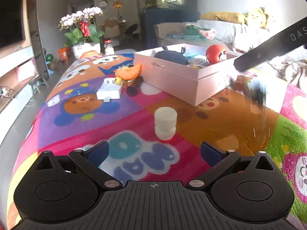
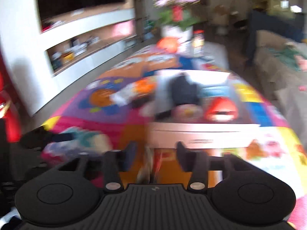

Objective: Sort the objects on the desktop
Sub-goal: 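Grasp the small doll keychain with the right gripper, then carry the doll keychain with the right gripper while the left gripper grasps the white cylinder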

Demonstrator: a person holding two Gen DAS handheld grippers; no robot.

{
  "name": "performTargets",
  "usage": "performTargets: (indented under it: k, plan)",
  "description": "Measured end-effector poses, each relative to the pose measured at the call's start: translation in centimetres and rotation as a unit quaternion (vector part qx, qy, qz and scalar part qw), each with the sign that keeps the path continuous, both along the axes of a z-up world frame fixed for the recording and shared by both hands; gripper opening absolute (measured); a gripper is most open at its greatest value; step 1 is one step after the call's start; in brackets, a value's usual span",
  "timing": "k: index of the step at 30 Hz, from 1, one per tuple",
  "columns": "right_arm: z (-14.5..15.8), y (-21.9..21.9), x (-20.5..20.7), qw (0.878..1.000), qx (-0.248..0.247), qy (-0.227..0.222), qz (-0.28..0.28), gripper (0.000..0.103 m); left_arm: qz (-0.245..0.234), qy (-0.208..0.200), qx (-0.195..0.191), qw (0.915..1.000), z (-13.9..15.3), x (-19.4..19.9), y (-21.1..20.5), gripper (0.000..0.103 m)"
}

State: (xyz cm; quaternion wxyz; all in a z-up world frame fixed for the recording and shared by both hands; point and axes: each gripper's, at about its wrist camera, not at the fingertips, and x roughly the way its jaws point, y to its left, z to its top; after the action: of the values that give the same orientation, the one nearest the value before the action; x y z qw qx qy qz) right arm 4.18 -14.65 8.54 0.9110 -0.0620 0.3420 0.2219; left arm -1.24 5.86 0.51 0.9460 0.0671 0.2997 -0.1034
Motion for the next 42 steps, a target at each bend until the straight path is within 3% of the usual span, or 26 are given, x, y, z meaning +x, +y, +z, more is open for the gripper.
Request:
performTargets:
  k: [2,6,10,14,15,17,23,28,30,31,32,34,38,42]
  plan:
    - [-0.2,-2.4,1.4,0.998,0.014,-0.024,-0.057,0.075,-0.002,0.001,0.003,1.0,-0.1,0.0,-0.4,0.103]
    - [-1.5,-7.3,7.0,0.982,0.095,-0.017,-0.164,0.083,-0.009,-0.002,0.021,0.9997,-0.2,-0.1,-1.0,0.103]
    - [-3.6,-9.3,11.7,0.969,0.135,-0.002,-0.206,0.084,-0.006,0.004,0.016,0.9999,-0.3,0.1,-0.8,0.103]
    - [-5.2,-9.5,13.9,0.967,0.182,0.038,-0.175,0.085,0.001,0.008,0.002,1.0,-0.3,0.1,-0.4,0.103]
    - [-5.4,-9.0,14.0,0.966,0.19,0.043,-0.167,0.09,0.002,0.009,-0.001,1.0,-0.3,0.1,-0.3,0.103]
    - [-5.4,-7.9,13.3,0.97,0.184,0.04,-0.153,0.097,0.003,0.013,-0.005,0.9999,-0.3,0.2,-0.2,0.103]
    - [-4.8,-5.2,10.2,0.979,0.186,0.069,-0.055,0.096,0.003,0.027,-0.011,0.9996,-0.4,0.5,-0.1,0.103]
    - [-2.6,-5.7,5.4,0.988,0.15,0.022,-0.034,0.096,0.008,0.03,-0.012,0.9995,-0.4,0.5,0.0,0.103]
    - [-1.9,-7.1,3.1,0.991,0.123,-0.002,-0.061,0.093,0.008,0.036,-0.014,0.9992,-0.5,0.7,0.1,0.103]
    - [-1.8,-7.8,1.8,0.991,0.105,-0.008,-0.079,0.082,0.009,0.041,-0.016,0.999,-0.5,0.9,0.1,0.103]
    - [-1.8,-8.6,0.8,0.992,0.085,-0.01,-0.094,0.064,0.009,0.046,-0.018,0.9988,-0.6,1.0,0.2,0.103]
    - [-2.5,-9.9,-1.0,0.991,0.051,-0.002,-0.125,0.048,0.011,0.051,-0.022,0.9984,-0.7,1.2,0.3,0.103]
    - [-4.6,-12.3,-3.8,0.983,0.033,0.017,-0.178,0.048,0.011,0.051,-0.017,0.9985,-0.7,1.2,0.2,0.103]
    - [-6.2,-13.3,-4.4,0.975,0.119,0.077,-0.171,0.05,0.013,0.052,-0.013,0.9985,-0.7,1.2,0.0,0.103]
